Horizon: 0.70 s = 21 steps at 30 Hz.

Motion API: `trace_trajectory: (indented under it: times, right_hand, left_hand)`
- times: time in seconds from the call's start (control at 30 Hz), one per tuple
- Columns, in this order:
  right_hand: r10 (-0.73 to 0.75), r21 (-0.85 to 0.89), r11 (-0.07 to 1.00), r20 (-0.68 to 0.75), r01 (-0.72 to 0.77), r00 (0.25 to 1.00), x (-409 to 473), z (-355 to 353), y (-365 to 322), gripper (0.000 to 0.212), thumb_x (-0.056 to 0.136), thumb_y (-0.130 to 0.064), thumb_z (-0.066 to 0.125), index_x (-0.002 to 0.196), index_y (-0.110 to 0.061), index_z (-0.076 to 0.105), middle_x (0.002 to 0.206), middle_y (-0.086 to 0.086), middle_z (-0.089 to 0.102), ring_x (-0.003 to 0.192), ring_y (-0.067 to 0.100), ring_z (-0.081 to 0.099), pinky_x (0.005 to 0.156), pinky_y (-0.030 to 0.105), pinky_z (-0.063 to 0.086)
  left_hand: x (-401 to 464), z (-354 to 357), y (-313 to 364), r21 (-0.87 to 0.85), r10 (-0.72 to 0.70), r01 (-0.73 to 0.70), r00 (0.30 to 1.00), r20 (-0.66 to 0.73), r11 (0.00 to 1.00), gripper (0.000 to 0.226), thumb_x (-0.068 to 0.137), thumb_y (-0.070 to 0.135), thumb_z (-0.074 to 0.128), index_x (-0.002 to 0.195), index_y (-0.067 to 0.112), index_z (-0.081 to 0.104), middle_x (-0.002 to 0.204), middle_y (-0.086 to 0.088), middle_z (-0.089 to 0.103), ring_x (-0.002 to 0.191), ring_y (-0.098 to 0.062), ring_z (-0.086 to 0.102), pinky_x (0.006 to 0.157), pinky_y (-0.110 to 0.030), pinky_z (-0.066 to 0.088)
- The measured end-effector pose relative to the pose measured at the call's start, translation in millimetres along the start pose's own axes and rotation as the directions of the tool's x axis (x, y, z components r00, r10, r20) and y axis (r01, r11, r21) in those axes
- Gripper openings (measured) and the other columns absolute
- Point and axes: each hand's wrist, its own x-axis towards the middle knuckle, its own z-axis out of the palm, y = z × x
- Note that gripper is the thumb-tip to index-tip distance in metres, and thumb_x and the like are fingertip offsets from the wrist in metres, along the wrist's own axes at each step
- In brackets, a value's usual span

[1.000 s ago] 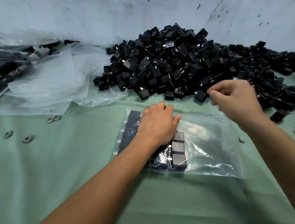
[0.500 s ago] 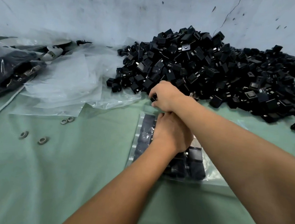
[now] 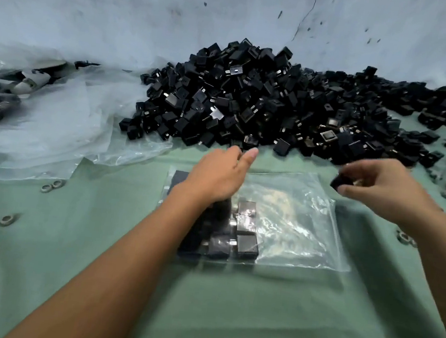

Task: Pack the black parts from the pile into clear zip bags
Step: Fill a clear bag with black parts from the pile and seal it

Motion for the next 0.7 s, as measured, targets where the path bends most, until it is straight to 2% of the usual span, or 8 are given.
trace_trajectory:
  times: [0.1,0.2,0.27,0.33,0.53,0.6,0.67,0.7]
  right_hand:
    - [-0.026,0.111,0.994,0.127,0.012,0.992,-17,1,21,0.03,0.082,-0.008,0.085,0.107,-0.024,0.078,0.084,-0.008,0.079,0.076,0.015,0.074,0.066,0.021,0.056]
    - [-0.125,0.287,0.955,0.149,0.078,0.981,-19,17,20,0.033,0.084,-0.002,0.082,0.106,-0.026,0.077,0.084,-0.008,0.079,0.068,0.008,0.073,0.059,0.015,0.054]
    - [-0.186,0.36,0.926,0.171,0.114,0.968,-14,27,11,0.03,0.084,-0.001,0.082,0.105,-0.022,0.078,0.083,-0.002,0.08,0.071,0.012,0.075,0.063,0.021,0.059]
    - [-0.237,0.427,0.896,0.223,0.123,0.946,-11,35,4,0.029,0.083,0.005,0.08,0.104,-0.015,0.078,0.092,0.002,0.081,0.085,0.02,0.078,0.08,0.029,0.063]
    - [-0.304,0.514,0.843,0.211,0.159,0.929,-5,61,-4,0.036,0.084,0.009,0.076,0.112,-0.012,0.077,0.099,0.002,0.08,0.089,0.017,0.078,0.075,0.021,0.058]
    - [-0.326,0.493,0.847,0.181,0.202,0.928,-7,69,-6,0.032,0.085,0.008,0.077,0.111,-0.011,0.075,0.1,0.002,0.08,0.089,0.019,0.078,0.078,0.027,0.061]
    - [-0.327,0.507,0.833,0.126,0.222,0.937,-10,77,-3,0.027,0.085,0.007,0.078,0.106,-0.01,0.075,0.101,0.006,0.079,0.089,0.025,0.077,0.078,0.035,0.063]
    - [-0.33,0.49,0.835,0.08,0.251,0.941,-11,80,-2,0.026,0.085,0.007,0.078,0.106,-0.008,0.076,0.103,0.007,0.078,0.091,0.025,0.077,0.076,0.033,0.063]
  left_hand:
    - [18,1,19,0.155,0.11,-0.112,0.994,0.02,0.982,0.035,0.106,0.049,0.042,0.125,0.025,0.058,0.122,-0.009,0.056,0.117,-0.031,0.052,0.101,-0.047,0.045]
    - [35,15,46,0.056,0.295,-0.308,0.94,0.171,0.95,0.033,0.105,0.026,0.056,0.135,0.038,0.058,0.128,-0.004,0.053,0.126,-0.026,0.044,0.108,-0.045,0.04]
    - [45,20,57,0.0,0.319,-0.331,0.911,0.261,0.944,0.043,0.104,0.013,0.056,0.137,0.04,0.059,0.129,-0.003,0.053,0.128,-0.024,0.042,0.111,-0.045,0.037]
    - [55,23,58,-0.02,0.335,-0.345,0.892,0.304,0.938,0.046,0.103,0.009,0.056,0.136,0.041,0.062,0.126,-0.002,0.053,0.127,-0.023,0.043,0.113,-0.044,0.036]
    - [68,20,48,-0.088,0.461,-0.453,0.872,0.164,0.887,0.023,0.091,0.011,0.076,0.109,0.025,0.079,0.109,0.011,0.061,0.113,-0.012,0.059,0.105,-0.04,0.048]
    - [67,21,49,-0.113,0.483,-0.471,0.865,0.134,0.875,0.027,0.089,0.01,0.077,0.111,0.026,0.078,0.109,0.013,0.061,0.111,-0.011,0.059,0.103,-0.032,0.048]
    - [63,20,50,-0.165,0.5,-0.479,0.856,0.127,0.862,0.041,0.09,0.004,0.075,0.122,0.028,0.074,0.105,0.027,0.053,0.109,-0.004,0.053,0.097,-0.015,0.043]
    - [61,20,52,-0.177,0.504,-0.479,0.851,0.144,0.86,0.047,0.091,0.001,0.073,0.127,0.03,0.071,0.102,0.033,0.049,0.109,0.0,0.05,0.094,-0.011,0.039]
